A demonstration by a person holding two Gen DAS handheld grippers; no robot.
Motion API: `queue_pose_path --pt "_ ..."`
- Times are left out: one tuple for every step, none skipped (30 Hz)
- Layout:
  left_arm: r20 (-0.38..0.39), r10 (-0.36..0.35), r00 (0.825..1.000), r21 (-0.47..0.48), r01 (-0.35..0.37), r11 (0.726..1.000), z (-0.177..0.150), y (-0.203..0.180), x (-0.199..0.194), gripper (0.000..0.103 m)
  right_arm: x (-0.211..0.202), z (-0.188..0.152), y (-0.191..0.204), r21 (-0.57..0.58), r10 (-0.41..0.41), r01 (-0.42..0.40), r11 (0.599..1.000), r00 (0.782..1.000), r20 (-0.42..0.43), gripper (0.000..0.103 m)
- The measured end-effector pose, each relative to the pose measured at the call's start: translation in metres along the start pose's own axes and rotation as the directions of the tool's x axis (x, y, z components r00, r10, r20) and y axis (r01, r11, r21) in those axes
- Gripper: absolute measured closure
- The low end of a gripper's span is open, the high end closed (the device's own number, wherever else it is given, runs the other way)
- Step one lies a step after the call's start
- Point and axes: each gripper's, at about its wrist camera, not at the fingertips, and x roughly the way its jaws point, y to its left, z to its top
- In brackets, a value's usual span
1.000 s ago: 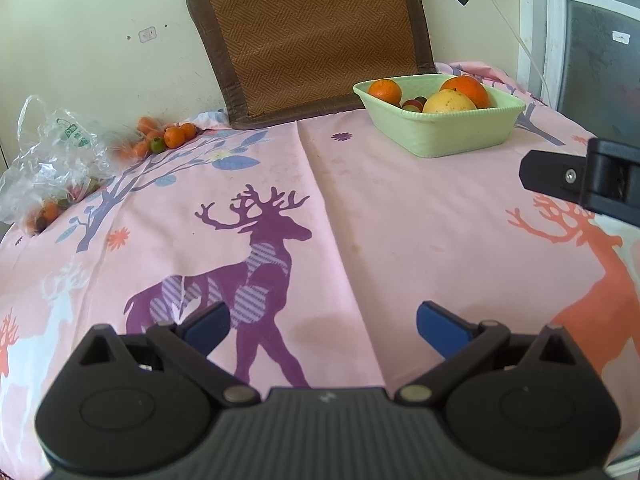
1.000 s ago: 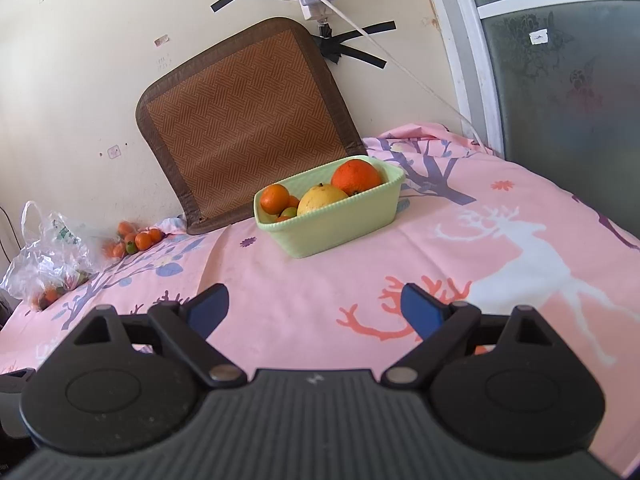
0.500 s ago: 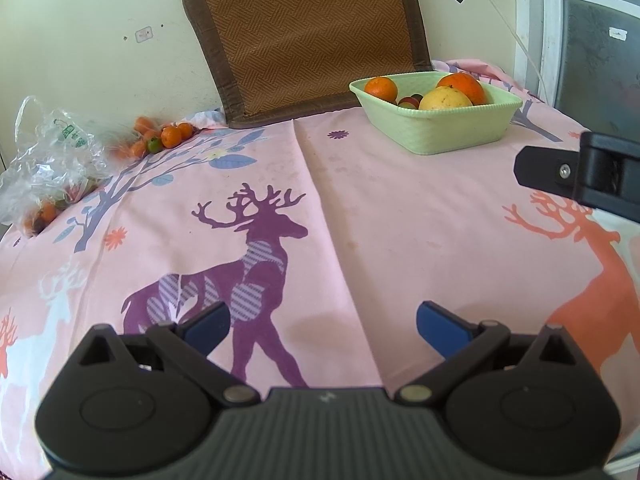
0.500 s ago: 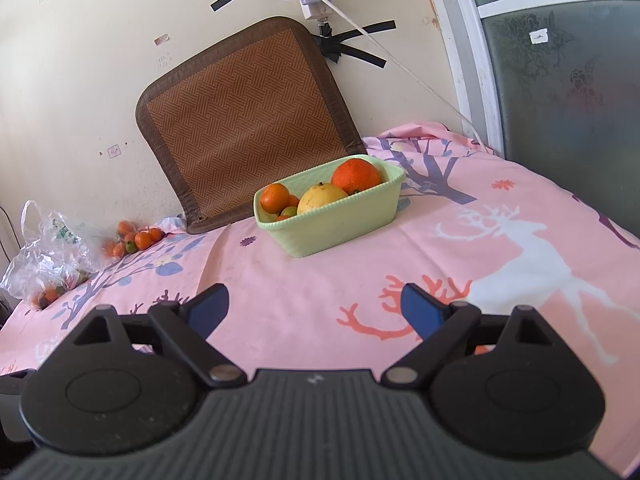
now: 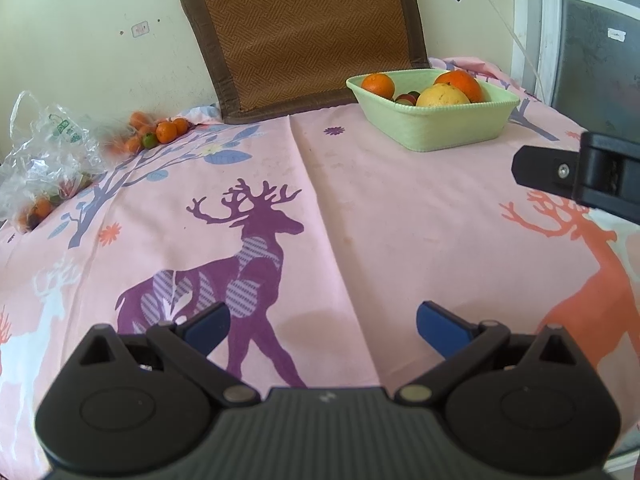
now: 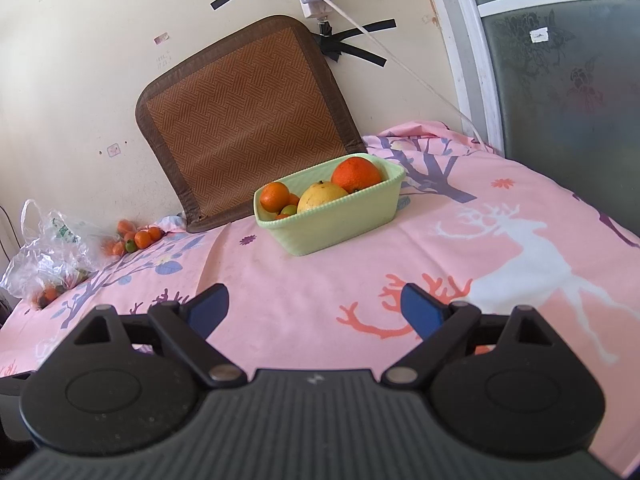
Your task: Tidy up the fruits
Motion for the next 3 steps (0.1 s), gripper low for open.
queue_pose_path --pt "0.004 0.001 1.000 0.001 -0.001 1.000 0.0003 0.0001 -0.0006 0.000 0.0001 0.0006 -0.0001 -0.001 0.000 0.000 1.000 1.000 0.001 0.008" --pt "0.007 -0.002 1.000 0.002 0.002 1.000 0.0005 0.0002 -0.0013 0.000 0.0001 0.0006 0.0000 -0.001 0.000 0.000 1.000 1.000 0.001 0.008" --pt "0.009 -0.005 1.000 0.005 0.005 1.000 0.0008 0.0003 -0.0014 0.000 0.0000 0.0000 0.0001 -0.002 0.000 0.000 1.000 1.000 0.000 0.008"
